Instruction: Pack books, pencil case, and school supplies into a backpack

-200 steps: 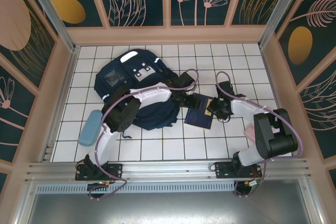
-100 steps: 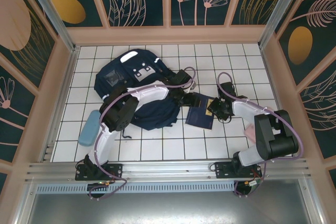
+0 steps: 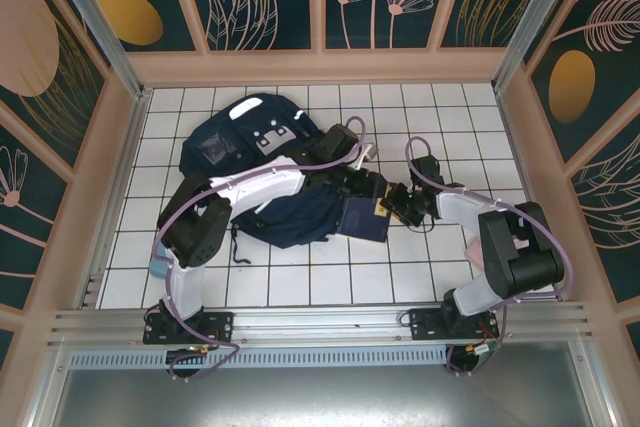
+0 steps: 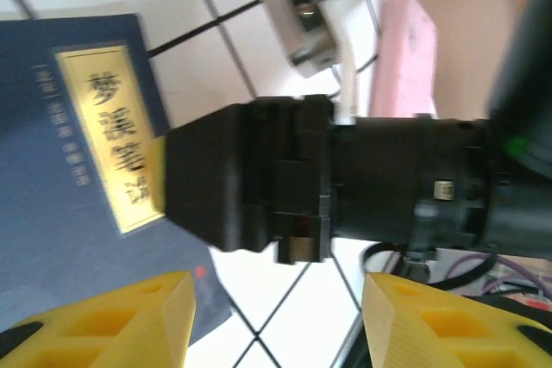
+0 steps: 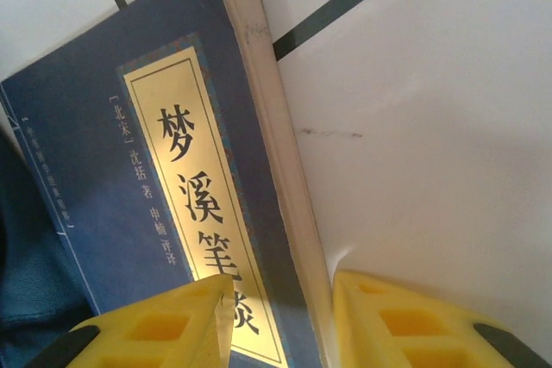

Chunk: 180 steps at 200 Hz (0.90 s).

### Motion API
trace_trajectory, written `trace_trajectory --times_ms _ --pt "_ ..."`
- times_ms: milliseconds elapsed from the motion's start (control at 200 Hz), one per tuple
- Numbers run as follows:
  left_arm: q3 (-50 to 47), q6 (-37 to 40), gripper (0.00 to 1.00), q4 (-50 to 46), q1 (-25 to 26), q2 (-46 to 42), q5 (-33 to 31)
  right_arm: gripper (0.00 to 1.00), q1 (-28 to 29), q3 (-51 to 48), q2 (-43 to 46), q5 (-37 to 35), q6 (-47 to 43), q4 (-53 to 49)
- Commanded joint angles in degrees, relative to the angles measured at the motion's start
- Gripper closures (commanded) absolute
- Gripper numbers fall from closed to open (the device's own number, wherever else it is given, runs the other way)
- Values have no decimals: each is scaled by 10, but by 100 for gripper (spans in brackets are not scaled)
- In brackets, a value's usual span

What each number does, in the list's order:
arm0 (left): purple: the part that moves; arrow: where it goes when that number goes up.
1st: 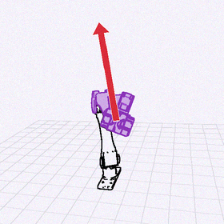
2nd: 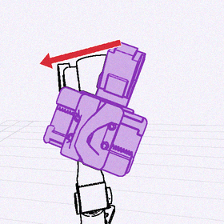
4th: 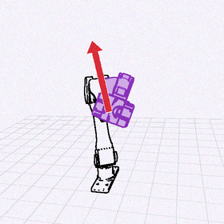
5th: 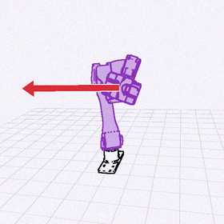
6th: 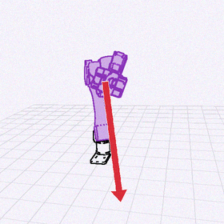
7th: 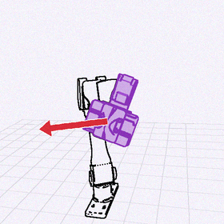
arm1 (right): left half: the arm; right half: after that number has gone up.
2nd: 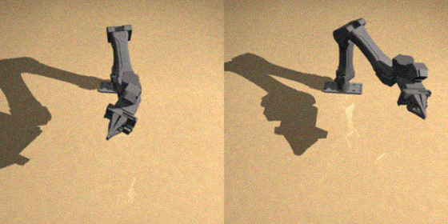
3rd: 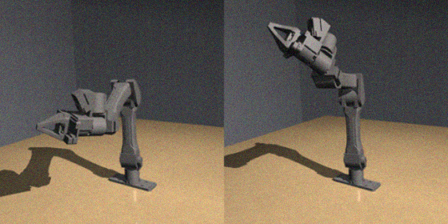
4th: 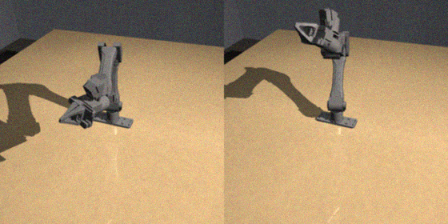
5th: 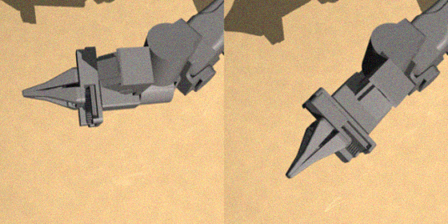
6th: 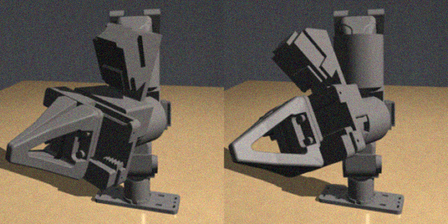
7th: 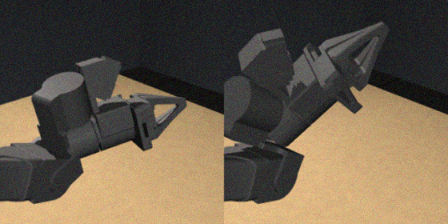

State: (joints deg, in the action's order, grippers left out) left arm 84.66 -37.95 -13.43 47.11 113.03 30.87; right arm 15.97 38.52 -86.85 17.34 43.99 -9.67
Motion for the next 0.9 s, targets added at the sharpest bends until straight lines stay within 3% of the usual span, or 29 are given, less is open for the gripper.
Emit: trace_trajectory --times_ms 0,240,350,510,896 --pt "-21 -4 46 -10 -17 -24 -50 67 20 29 -20 -6 -4 -5" --pt "-31 17 46 -43 -27 -21 -120 81 46 67 -49 -46 -17 -41" --pt "-42 18 49 -39 -27 -4 -129 81 53 75 -38 -41 -21 -41" --pt "-45 23 56 -55 -27 21 -195 78 60 93 -16 -14 -35 -51" --pt "-62 21 73 -47 -27 63 -209 76 64 91 15 88 -39 -14"
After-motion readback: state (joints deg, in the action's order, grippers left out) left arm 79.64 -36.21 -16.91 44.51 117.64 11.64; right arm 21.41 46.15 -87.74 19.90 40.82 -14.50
